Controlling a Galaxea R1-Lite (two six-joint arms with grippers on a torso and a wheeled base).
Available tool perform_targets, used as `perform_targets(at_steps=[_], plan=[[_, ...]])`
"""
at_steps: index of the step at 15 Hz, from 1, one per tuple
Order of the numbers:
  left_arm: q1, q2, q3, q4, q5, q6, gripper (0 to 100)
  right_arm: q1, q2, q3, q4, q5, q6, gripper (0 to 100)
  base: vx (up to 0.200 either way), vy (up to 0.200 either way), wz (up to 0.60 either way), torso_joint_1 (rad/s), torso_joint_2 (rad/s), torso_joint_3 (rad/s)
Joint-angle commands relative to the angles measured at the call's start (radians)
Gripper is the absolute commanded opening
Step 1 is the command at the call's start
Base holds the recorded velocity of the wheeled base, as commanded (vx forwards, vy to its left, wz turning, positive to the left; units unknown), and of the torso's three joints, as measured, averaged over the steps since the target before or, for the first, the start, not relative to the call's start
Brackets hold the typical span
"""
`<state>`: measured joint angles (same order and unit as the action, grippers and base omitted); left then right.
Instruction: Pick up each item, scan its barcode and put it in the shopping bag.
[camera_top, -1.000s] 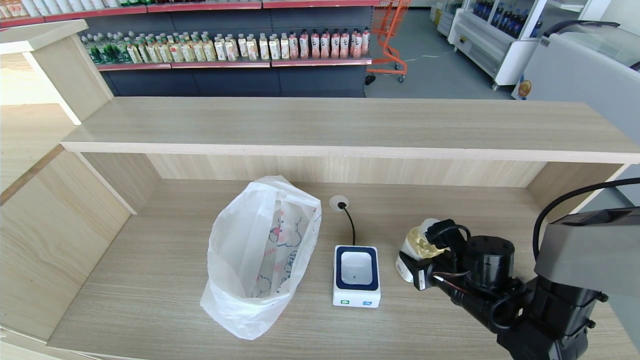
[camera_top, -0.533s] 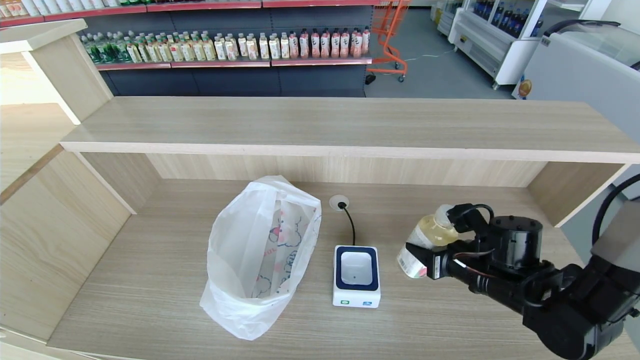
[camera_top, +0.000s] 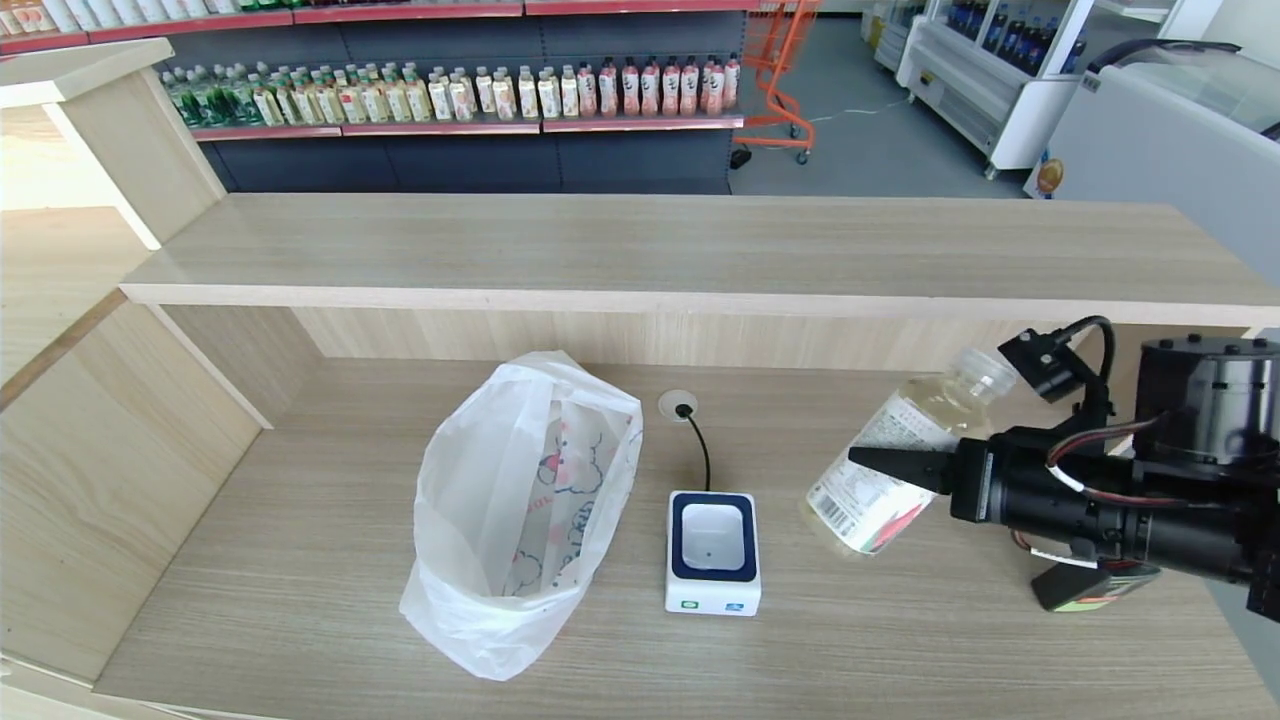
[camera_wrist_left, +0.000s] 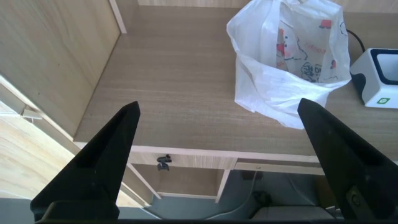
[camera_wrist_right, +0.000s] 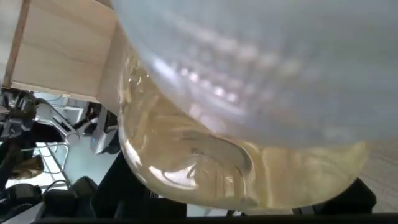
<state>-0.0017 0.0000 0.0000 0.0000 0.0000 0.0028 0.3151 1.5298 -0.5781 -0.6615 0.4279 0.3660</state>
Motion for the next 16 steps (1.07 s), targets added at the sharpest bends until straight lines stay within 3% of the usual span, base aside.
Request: perform_targets(at_steps=[1, 7, 11, 15, 16], plan=[[0.000, 0.002, 0.000, 0.000, 0.000, 0.000, 100, 0.084, -0.142, -0.011, 0.022, 0.035, 0.074, 0, 0.000, 0.000, 0.00, 0.000, 0.00, 0.000], [0.000, 0.002, 0.000, 0.000, 0.000, 0.000, 100, 0.110, -0.195, 0.006, 0.043, 0.281, 0.068, 0, 0.000, 0.000, 0.00, 0.000, 0.00, 0.000], [0.000, 0.002, 0.000, 0.000, 0.000, 0.000, 100, 0.113, -0.186, 0.026, 0.046, 0.368, -0.007, 0, 0.000, 0.000, 0.00, 0.000, 0.00, 0.000], [0.000, 0.002, 0.000, 0.000, 0.000, 0.000, 100, 0.113, -0.227, 0.034, 0.226, 0.397, -0.067, 0, 0.000, 0.000, 0.00, 0.000, 0.00, 0.000], [0.000, 0.002, 0.000, 0.000, 0.000, 0.000, 100, 0.108, -0.231, 0.044, 0.299, 0.397, -0.171, 0, 0.000, 0.000, 0.00, 0.000, 0.00, 0.000]])
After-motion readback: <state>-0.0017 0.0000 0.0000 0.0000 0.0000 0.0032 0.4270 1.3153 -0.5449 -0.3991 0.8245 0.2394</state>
